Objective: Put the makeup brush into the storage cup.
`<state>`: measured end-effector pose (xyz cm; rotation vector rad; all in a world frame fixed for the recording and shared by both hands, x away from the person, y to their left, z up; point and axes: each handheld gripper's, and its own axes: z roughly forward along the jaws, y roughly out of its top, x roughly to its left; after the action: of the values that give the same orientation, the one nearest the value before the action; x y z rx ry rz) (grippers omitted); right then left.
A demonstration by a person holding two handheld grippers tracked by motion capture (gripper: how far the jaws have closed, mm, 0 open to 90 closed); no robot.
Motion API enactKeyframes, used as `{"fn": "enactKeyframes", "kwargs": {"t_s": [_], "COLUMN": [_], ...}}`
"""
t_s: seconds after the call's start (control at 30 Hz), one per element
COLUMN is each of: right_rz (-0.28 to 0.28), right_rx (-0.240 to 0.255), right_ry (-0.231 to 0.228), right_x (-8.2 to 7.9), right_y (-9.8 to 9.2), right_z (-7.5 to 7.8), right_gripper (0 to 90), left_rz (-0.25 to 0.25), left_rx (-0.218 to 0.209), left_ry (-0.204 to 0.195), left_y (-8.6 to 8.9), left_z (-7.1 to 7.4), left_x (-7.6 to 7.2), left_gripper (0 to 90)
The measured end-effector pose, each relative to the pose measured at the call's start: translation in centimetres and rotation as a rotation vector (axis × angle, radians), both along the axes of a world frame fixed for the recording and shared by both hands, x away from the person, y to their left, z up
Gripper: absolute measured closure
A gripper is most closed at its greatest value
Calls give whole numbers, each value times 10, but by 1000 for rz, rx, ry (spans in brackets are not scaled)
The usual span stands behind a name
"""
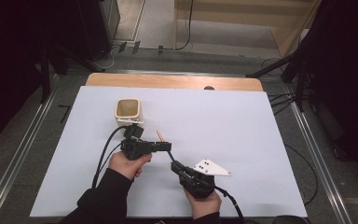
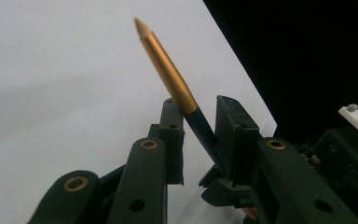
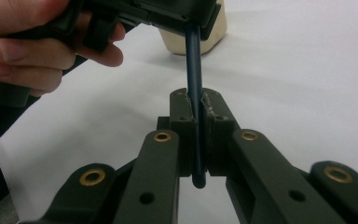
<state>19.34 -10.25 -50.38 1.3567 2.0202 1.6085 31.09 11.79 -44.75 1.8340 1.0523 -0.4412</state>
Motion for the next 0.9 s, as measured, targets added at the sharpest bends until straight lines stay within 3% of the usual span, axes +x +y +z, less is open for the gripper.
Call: {"fn": "enactKeyframes", "kwargs": {"t_s": [0.17, 0.3, 0.43, 0.47, 0.6, 0.7, 0.77, 0.9], "right_rz": [12, 19, 24, 31, 45, 111, 135, 213], "right_rx": [-8, -18, -49, -70, -64, -54, -61, -70], "right_ry": [9, 10, -2, -12, -6, 34, 51, 61], "right_x": [0, 1, 0, 0, 2, 10, 15, 27], "right_y": [2, 4, 5, 6, 5, 1, -1, -7], "right_z": [-1, -1, 4, 7, 12, 18, 22, 28], "right_gripper": [856, 855, 838, 758, 661, 518, 483, 414], "left_rz": [-15, -31, -32, -28, -23, -36, -50, -68], "left_rx": [-21, -65, -74, -75, -69, -53, -35, -23], "left_ry": [11, 55, 55, 54, 49, 26, -1, -15], "left_y": [0, 1, 2, 4, 7, 9, 9, 11], "left_z": [2, 2, 4, 5, 6, 9, 12, 15], "left_x": [-1, 0, 0, 1, 2, 3, 2, 4], "left_gripper": [800, 833, 839, 838, 839, 838, 838, 838]}}
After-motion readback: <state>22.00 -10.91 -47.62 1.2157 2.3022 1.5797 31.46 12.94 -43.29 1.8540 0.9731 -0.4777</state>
